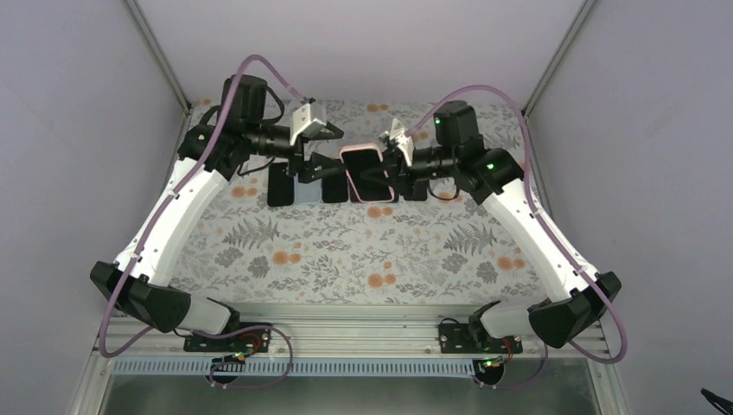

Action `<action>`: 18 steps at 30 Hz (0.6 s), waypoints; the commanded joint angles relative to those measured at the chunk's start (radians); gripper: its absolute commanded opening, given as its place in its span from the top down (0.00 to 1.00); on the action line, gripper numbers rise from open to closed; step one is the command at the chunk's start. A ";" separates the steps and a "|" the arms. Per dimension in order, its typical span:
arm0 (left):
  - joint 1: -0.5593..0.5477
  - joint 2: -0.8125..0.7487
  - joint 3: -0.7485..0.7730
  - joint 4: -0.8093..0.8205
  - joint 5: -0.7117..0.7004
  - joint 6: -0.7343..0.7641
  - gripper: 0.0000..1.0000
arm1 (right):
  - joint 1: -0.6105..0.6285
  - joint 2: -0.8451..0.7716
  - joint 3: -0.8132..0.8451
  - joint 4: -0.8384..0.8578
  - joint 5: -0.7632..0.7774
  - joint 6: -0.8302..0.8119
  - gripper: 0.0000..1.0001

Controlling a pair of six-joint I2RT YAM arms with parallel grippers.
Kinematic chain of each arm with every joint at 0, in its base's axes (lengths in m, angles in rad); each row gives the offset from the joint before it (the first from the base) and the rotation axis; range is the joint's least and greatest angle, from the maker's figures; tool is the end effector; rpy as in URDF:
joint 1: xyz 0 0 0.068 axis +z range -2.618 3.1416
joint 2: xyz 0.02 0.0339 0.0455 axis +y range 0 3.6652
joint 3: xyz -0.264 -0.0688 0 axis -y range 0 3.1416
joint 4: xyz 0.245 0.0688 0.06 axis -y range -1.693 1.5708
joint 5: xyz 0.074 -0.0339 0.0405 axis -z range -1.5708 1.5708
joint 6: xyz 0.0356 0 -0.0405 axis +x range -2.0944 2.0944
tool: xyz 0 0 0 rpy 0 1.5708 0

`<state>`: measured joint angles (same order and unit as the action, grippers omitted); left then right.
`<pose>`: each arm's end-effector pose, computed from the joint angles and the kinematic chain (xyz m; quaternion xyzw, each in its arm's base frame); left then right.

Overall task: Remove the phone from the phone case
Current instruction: Adjust the phone, then remove the phone case from the phone.

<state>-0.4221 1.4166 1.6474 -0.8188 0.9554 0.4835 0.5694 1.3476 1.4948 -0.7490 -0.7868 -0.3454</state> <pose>0.2462 -0.1424 0.4364 0.5376 0.6092 -0.3923 0.4313 0.2196 0.1705 0.4101 -0.5211 0.6544 0.3852 0.3896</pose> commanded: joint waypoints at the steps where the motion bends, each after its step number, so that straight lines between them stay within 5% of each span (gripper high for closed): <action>1: 0.026 -0.030 0.002 0.126 0.169 -0.114 0.18 | -0.077 -0.025 0.071 0.199 -0.221 0.169 0.96; 7: 0.027 -0.075 -0.128 0.267 0.226 -0.224 0.20 | -0.187 -0.005 0.082 0.456 -0.417 0.454 0.96; 18: 0.024 -0.166 -0.367 0.492 0.244 -0.435 0.36 | -0.204 -0.005 -0.026 0.768 -0.464 0.783 0.96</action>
<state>-0.3992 1.2869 1.3262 -0.4549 1.1637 0.1459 0.3698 1.3479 1.4952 -0.1715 -1.1904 0.2607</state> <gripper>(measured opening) 0.654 0.082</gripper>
